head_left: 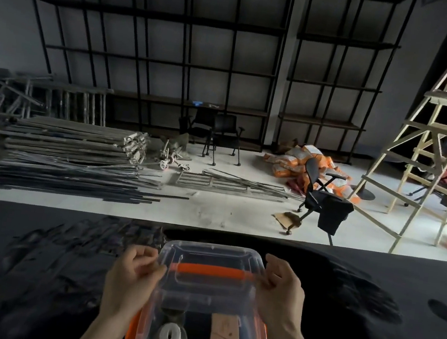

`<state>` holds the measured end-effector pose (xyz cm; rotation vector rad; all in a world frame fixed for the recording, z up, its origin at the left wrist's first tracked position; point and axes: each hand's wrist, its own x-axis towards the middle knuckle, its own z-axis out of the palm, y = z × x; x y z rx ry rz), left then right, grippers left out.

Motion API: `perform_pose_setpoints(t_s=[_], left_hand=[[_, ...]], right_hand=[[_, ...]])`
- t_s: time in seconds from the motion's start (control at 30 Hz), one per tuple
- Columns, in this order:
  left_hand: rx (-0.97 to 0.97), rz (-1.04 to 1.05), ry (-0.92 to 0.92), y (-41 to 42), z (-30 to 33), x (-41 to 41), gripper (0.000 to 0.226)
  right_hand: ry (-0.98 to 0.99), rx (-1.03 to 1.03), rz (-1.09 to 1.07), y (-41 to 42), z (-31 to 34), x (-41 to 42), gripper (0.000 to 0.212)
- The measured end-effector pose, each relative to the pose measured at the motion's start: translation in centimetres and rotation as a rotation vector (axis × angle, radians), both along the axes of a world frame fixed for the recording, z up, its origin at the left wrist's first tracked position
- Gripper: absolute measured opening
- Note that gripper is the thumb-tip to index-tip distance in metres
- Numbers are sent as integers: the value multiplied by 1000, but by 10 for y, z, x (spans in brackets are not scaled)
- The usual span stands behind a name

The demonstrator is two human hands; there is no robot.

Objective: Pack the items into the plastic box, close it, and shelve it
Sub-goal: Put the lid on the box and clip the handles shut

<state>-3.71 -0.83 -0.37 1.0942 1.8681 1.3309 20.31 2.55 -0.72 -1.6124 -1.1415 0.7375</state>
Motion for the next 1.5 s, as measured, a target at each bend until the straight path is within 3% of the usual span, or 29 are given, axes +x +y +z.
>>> perform_pose_setpoints(t_s=[0.17,0.33,0.47,0.67,0.77,0.9,0.97,1.13,1.27,1.4,1.5], left_hand=[[-11,52,279,-16,-14,7,28],[-29,86,466,-23,-25,11,24],[-50,59,496,-25,-24,10,21],[-101,16,474,-29,-30,4,20],[-94,14,379,-29,-34,3,22],[-300,-33,108,-23,-42,-4,65],[-366,-58,26,-19,-43,-8,71],[-318,2,50,-4,-33,0,30],[-316,85,82,12,-28,6,27],[-224,126,281,16,-27,11,29],[-154,111,345,9,-22,18,13]], right_hand=[[-225,68,-16,-19,-20,-15,36],[-241,68,2,-23,-25,-14,45],[-220,31,17,-26,-27,-9,42],[-231,-70,3,-31,-35,-8,41],[-230,-147,0,-31,-40,-10,43],[-165,-311,8,-30,-39,-6,65],[-90,-381,5,-28,-35,-1,78],[22,-423,1,-15,-20,-2,75],[35,-340,-21,-4,-18,-4,68],[-33,-204,-33,-7,-16,-3,57],[-52,-168,-55,-9,-21,-7,39]])
